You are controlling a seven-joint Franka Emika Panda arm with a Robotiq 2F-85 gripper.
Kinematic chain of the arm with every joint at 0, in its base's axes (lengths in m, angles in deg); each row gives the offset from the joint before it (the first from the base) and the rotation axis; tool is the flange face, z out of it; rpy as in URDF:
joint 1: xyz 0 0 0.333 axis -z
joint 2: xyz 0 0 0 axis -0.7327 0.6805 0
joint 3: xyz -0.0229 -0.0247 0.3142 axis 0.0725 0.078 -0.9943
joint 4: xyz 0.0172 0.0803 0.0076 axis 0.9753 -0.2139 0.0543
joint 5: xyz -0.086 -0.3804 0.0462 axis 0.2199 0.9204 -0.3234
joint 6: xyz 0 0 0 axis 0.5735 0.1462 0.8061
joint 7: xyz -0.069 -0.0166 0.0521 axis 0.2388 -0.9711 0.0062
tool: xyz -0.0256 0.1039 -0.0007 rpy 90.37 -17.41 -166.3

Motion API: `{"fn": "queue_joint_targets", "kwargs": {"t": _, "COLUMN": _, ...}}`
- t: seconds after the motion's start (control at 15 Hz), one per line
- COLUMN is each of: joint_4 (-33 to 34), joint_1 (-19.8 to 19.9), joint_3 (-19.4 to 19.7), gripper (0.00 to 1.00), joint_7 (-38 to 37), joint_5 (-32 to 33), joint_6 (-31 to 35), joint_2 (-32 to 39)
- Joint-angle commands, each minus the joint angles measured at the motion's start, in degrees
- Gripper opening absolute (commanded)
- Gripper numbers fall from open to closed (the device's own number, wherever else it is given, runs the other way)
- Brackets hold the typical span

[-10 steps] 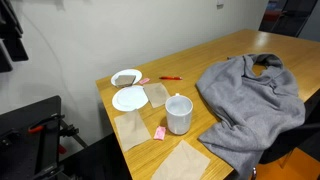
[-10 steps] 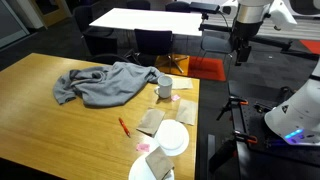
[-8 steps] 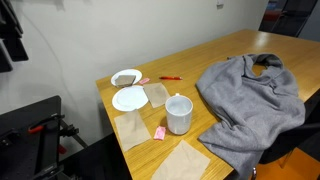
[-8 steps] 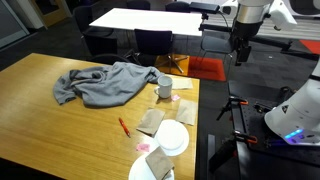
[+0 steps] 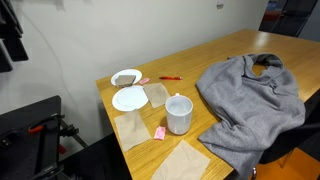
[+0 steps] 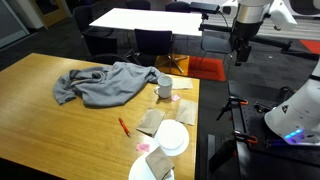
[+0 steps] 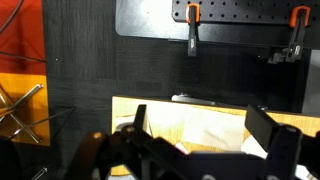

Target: Put the red pen inside the white mug

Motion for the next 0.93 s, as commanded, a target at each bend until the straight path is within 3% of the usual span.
{"fn": "queue_joint_targets", "kwargs": {"t": 0.0, "joint_4": 0.1, "joint_1": -0.7, "joint_3": 0.6, "gripper": 1.00, "joint_7": -0.3, "joint_5": 0.3, "joint_6": -0.2, "joint_2": 0.0}}
{"fn": "queue_joint_targets", "kwargs": {"t": 0.6, "joint_4": 8.8, "joint_1": -6.6, "joint_3": -3.3, "gripper": 1.00, "joint_7": -5.5, "joint_5": -6.8, "joint_6": 4.7, "joint_2": 10.8}}
{"fn": "queue_joint_targets", "kwargs": {"t": 0.87, "joint_4": 14.0, "joint_1": -8.8, "joint_3": -7.2, "gripper": 1.00, "joint_7": -13.0, "joint_5": -11.1, "joint_6": 7.8, "joint_2": 18.1}}
